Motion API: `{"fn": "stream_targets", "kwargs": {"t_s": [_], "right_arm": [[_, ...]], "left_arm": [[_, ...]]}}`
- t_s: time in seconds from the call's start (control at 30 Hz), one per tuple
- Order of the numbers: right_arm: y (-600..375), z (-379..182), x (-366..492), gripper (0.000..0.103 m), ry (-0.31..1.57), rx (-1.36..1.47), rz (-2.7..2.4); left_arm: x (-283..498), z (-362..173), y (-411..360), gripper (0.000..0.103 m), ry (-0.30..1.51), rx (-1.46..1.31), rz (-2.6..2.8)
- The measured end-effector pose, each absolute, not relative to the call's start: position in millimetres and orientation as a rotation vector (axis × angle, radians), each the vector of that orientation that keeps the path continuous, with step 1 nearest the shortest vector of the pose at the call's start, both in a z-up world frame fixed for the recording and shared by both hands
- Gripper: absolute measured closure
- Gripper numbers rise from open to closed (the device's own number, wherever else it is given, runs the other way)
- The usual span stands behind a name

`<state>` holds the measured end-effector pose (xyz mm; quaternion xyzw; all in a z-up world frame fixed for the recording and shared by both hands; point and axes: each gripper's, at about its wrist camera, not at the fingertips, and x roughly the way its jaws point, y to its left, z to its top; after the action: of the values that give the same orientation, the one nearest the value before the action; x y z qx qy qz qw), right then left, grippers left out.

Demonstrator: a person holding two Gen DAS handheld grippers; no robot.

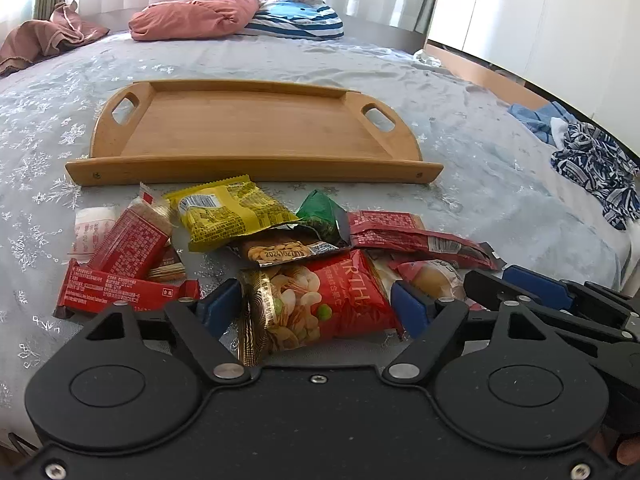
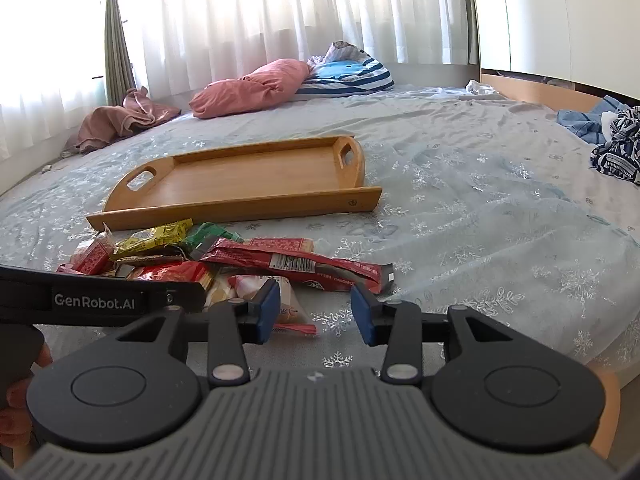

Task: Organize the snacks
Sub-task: 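Lower the left tool onto the red-and-gold nut bag while the right tool reaches the pink candy packet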

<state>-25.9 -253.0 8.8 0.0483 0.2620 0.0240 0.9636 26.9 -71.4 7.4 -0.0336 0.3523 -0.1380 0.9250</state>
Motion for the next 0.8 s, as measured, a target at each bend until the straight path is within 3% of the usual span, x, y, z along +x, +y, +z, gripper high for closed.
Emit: {"fn": "stream_targets", "kwargs": {"t_s": [0.3, 0.8], "right_arm": [[-253, 8, -24, 0.041, 0.533, 0.097, 0.041], [-251, 9, -19, 0.039, 0.537, 0.094, 0.058]], "left_arm": [[27, 6, -67, 0.021, 0.731, -0.082, -0.301], [1, 18, -69, 0.026, 0.644, -0.002, -0.290]]}}
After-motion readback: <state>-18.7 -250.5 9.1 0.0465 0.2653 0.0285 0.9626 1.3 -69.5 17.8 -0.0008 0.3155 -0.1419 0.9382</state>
